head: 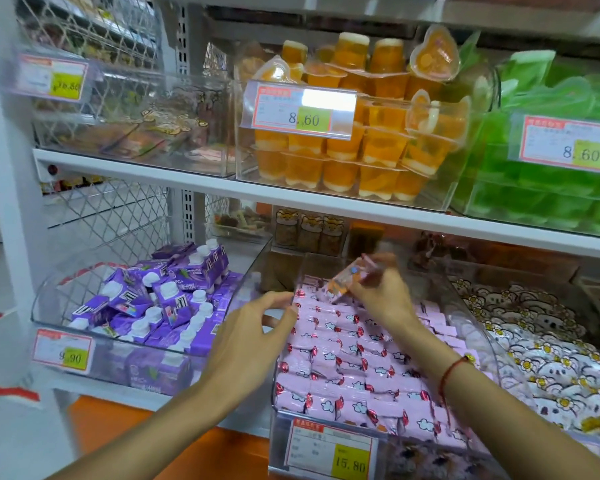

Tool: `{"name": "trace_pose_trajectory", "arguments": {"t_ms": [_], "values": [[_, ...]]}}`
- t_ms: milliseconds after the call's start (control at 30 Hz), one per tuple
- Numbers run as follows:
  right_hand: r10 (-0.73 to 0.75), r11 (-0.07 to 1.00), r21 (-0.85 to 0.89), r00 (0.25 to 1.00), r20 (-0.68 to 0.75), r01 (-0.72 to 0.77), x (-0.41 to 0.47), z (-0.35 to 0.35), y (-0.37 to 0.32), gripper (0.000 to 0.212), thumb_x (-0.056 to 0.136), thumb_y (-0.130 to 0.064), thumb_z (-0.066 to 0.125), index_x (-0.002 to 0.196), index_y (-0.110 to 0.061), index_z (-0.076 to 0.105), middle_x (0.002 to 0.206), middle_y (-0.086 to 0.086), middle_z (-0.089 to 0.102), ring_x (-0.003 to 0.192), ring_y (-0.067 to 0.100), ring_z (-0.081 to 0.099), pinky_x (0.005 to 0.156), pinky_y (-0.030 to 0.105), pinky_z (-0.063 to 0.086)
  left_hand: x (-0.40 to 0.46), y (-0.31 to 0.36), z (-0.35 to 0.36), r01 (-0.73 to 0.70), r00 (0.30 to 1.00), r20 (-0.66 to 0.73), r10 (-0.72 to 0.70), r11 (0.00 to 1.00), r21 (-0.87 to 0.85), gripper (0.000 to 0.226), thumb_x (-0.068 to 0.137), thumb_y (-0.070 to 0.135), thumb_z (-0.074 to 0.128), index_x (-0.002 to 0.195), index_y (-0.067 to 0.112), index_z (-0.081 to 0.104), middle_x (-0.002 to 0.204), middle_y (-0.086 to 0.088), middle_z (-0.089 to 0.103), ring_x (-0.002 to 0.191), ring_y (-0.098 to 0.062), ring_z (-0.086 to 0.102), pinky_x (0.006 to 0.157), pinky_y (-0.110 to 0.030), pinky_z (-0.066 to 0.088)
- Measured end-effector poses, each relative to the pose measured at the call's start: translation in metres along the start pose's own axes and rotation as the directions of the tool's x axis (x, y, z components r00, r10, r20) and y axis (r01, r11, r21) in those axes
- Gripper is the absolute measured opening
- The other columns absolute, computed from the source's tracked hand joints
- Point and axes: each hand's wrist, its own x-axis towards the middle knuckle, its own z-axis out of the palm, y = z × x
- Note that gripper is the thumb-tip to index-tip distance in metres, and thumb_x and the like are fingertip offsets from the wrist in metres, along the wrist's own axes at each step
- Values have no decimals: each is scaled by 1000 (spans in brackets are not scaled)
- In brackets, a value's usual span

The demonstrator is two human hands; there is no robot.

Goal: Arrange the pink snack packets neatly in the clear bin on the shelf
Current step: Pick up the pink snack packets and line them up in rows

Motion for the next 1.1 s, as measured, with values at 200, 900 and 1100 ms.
{"name": "trace_pose_trajectory", "arguments": {"t_ms": [200,900,1100], "values": [[-230,844,-366,882,411,391,21,-9,-10,32,84,-12,68,112,-18,51,105,5,61,90,18,60,73,24,50,0,2,-1,8,999,37,-8,1000,-15,14,91,37,53,100,47,57,86,29,61,87,12,55,84,-29,51],[32,716,-522,725,688,464,-11,27,7,49,102,-45,19,149,-33,18,159,-6,11,146,16,10,118,38,7,2,2,1,-33,999,32,35,996,-79,17,92,22,55,106,31,59,95,25,62,81,11,58,71,-12,44],[-125,840,-404,854,506,362,-12,-2,11,46,101,-38,31,146,-28,31,154,1,28,139,22,27,114,38,23,19,15,-4,-184,983,7,184,980,79,31,85,16,64,114,26,60,103,15,60,94,-2,57,79,-17,43]]}}
